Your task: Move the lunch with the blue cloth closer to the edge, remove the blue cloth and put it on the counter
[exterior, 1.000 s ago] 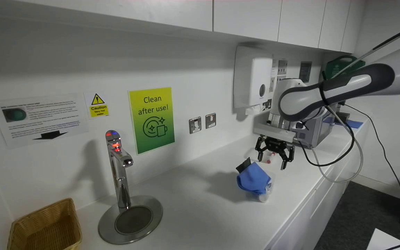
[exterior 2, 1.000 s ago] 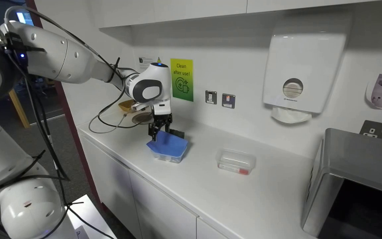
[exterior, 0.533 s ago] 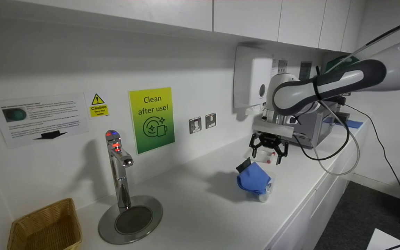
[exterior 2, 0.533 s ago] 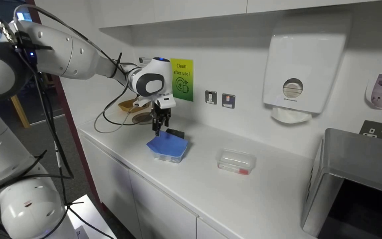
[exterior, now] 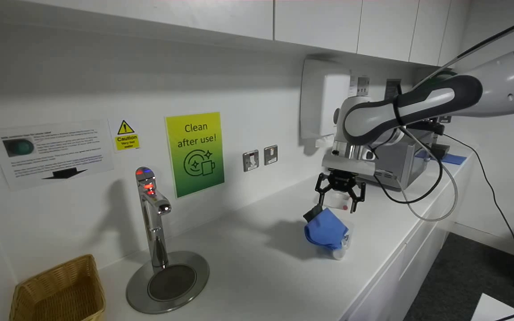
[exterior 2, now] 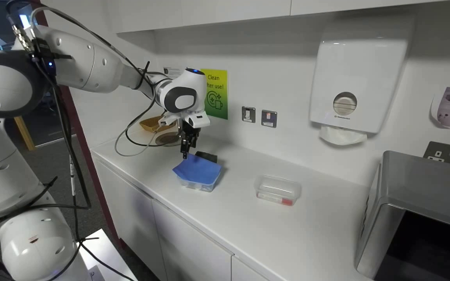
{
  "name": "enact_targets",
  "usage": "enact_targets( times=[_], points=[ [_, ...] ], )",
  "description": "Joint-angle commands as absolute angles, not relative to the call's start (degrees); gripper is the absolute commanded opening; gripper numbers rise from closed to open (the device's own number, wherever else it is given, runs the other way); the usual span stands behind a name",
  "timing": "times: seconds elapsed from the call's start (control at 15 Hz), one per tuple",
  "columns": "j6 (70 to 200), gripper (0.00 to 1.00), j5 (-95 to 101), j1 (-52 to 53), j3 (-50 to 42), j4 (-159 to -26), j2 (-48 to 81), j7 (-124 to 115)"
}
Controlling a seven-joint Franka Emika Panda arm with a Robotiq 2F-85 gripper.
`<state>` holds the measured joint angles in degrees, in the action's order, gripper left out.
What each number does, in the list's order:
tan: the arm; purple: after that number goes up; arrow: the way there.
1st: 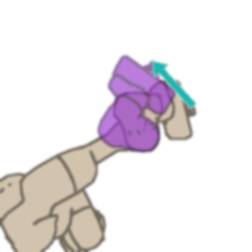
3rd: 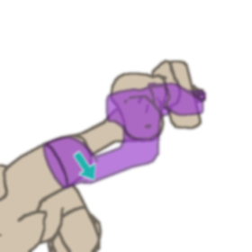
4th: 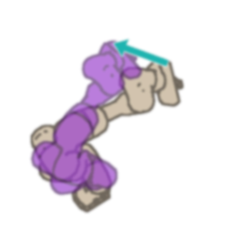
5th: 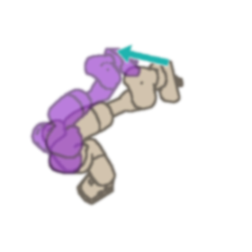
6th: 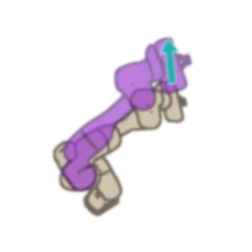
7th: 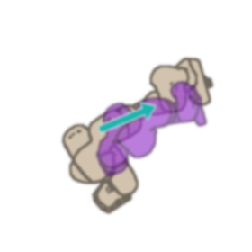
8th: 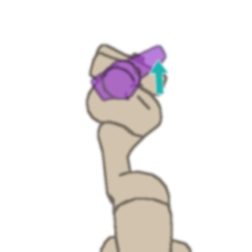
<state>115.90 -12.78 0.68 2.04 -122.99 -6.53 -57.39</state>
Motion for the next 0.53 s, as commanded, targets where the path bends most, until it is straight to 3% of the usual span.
enact_targets(
  times=[0.0,0.47],
  points=[
    [115.72,1.0,-12.78,0.52,2.17,-122.87,-6.51,-57.38],
    [114.5,1.0,-10.72,1.0,2.99,-120.69,-4.32,-57.78]
  ],
)
